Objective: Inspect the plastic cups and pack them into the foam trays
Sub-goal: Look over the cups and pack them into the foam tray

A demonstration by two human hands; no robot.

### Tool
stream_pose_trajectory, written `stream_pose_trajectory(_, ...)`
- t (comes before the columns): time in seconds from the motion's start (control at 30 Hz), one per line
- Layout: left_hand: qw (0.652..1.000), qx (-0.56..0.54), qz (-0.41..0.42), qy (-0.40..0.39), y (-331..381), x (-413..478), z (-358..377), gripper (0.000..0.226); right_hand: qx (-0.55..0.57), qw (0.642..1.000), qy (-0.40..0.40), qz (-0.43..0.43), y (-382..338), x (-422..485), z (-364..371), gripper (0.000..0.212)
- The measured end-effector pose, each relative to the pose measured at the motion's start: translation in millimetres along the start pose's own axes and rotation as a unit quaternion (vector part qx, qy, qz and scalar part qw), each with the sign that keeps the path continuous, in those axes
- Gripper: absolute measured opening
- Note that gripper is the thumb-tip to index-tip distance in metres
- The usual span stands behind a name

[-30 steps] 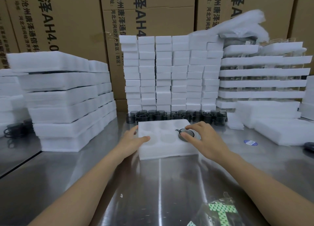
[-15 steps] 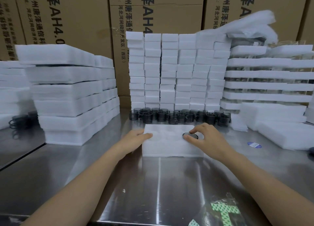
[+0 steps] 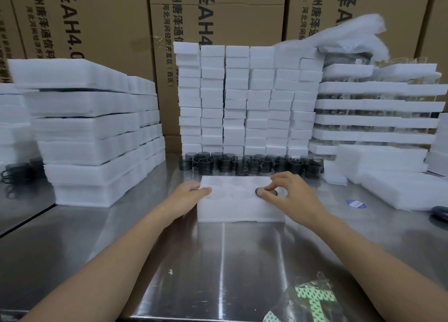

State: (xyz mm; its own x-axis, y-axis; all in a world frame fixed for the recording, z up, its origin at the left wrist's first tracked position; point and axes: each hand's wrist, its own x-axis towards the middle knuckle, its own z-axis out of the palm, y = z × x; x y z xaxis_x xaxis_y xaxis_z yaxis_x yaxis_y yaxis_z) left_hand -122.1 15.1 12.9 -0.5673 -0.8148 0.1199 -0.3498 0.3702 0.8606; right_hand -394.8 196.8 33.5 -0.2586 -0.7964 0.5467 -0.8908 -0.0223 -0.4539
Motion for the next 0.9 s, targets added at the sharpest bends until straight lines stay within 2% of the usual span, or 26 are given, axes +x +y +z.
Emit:
stream_pose_trajectory(0.13, 1.000, -0.001, 0.007, 0.004, 1, -2, 0, 0.036, 0.002, 1.000, -0.007, -0.012, 2, -1, 4, 0.037)
stream_pose_trajectory(0.23, 1.000, 0.004, 0.003, -0.004, 2, -5, 0, 0.023, 0.016, 1.000, 0.014, 0.000, 5, -1, 2, 0.047)
stream_pose_trajectory(0.3, 1.000, 0.020, 0.008, -0.020, 4, -9, 1, 0.025, 0.031, 0.999, 0.024, 0.014, 9, -1, -2, 0.049)
stream_pose_trajectory(0.37, 1.000, 0.019, 0.009, -0.020, 2, -6, 2, 0.047, 0.046, 0.998, 0.022, 0.028, 14, 0, -7, 0.045)
stream_pose_trajectory(0.43, 0.999, 0.040, 0.017, 0.003, 1, 8, -1, 0.052, 0.059, 0.997, 0.021, 0.044, 20, -2, -10, 0.045)
stream_pose_trajectory(0.5, 0.994, 0.108, 0.008, 0.026, 5, 32, -9, 0.044, 0.072, 0.996, 0.021, 0.057, 24, -3, -10, 0.038)
stream_pose_trajectory(0.57, 0.969, 0.243, -0.001, 0.049, 13, 56, -17, 0.031, 0.073, 0.996, 0.015, 0.053, 28, -3, -9, 0.029)
stream_pose_trajectory(0.63, 0.932, 0.352, -0.009, 0.084, 20, 78, -20, 0.044, 0.069, 0.997, 0.013, 0.044, 33, -1, -7, 0.028)
stream_pose_trajectory(0.77, 0.922, 0.369, -0.007, 0.115, 25, 122, -16, 0.070, 0.072, 0.997, 0.021, 0.035, 43, 3, -5, 0.037)
stream_pose_trajectory(0.83, 0.917, 0.385, -0.016, 0.102, 23, 141, -16, 0.069, 0.069, 0.997, 0.016, 0.031, 47, 4, -3, 0.038)
stream_pose_trajectory(0.9, 0.910, 0.403, -0.031, 0.093, 20, 154, -17, 0.058, 0.065, 0.997, 0.014, 0.027, 50, 3, -3, 0.037)
